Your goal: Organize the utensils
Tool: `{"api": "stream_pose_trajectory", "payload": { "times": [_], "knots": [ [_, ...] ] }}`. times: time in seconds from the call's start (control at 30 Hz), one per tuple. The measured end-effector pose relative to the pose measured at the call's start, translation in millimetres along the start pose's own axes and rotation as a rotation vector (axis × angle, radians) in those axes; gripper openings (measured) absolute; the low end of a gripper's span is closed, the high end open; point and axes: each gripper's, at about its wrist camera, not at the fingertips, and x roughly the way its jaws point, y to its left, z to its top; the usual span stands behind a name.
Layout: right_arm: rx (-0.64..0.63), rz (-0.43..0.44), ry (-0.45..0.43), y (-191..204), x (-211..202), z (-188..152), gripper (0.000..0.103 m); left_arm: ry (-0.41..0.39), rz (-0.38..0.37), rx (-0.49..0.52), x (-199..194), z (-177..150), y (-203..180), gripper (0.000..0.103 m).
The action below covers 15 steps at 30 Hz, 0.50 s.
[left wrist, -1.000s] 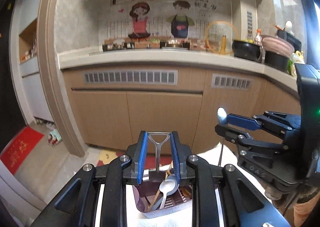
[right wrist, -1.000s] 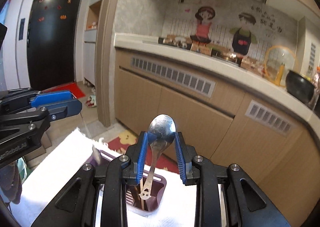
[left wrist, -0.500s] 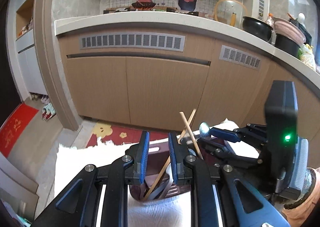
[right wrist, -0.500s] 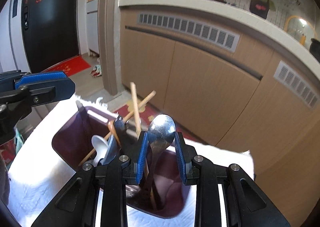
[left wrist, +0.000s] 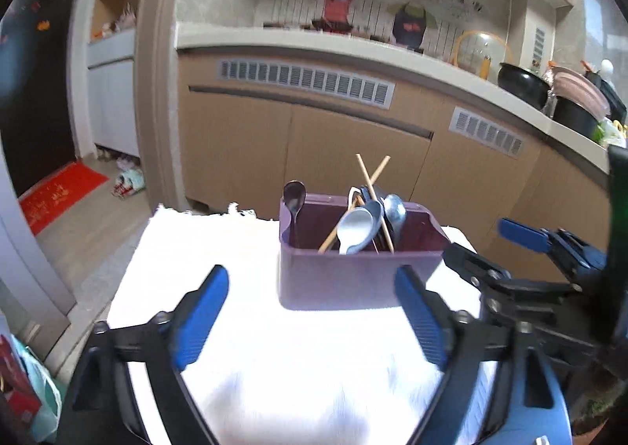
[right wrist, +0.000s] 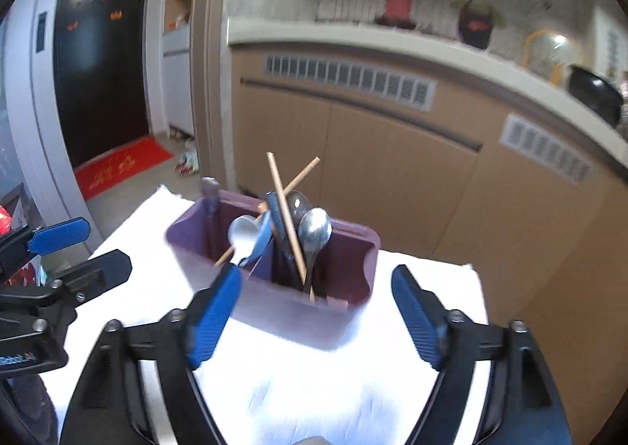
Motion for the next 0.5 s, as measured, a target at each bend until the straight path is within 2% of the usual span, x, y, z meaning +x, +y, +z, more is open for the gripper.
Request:
{"api": "stream_pose_trajectory", "payload": {
  "times": [0.07, 0.1, 0.3, 0.4, 0.5],
  "knots": [
    [0.011, -0.010, -0.018, 7.7, -26.6, -16.2, 0.085, -0.032, 0.023, 0.016, -22.7, -15.4, -4.8, 0.101],
    [0.020, -0.012, -0.026, 11.0, -38.2, -24.5, 0.085, -0.043, 0.037, 0.024, -32.3, -20.8, -7.5, 0.103],
    [0.098, -0.041, -0.060, 22.9, -105.2, -76.7, 0.093, -0.052, 0.127, 0.056, -80.6, -60.9, -18.5, 0.103],
    [0.148, -0.054, -0.056, 20.3, -132.0, -100.2, 0.098, -0.070, 0.173, 0.065, -101.0, -77.0, -23.0, 0.103],
    [0.188, -0.073, -0.046, 17.8, -155.1, -120.6, 0.098, -0.099, 0.227, 0.098, -119.5, -91.8, -31.1, 0.103]
  ]
}}
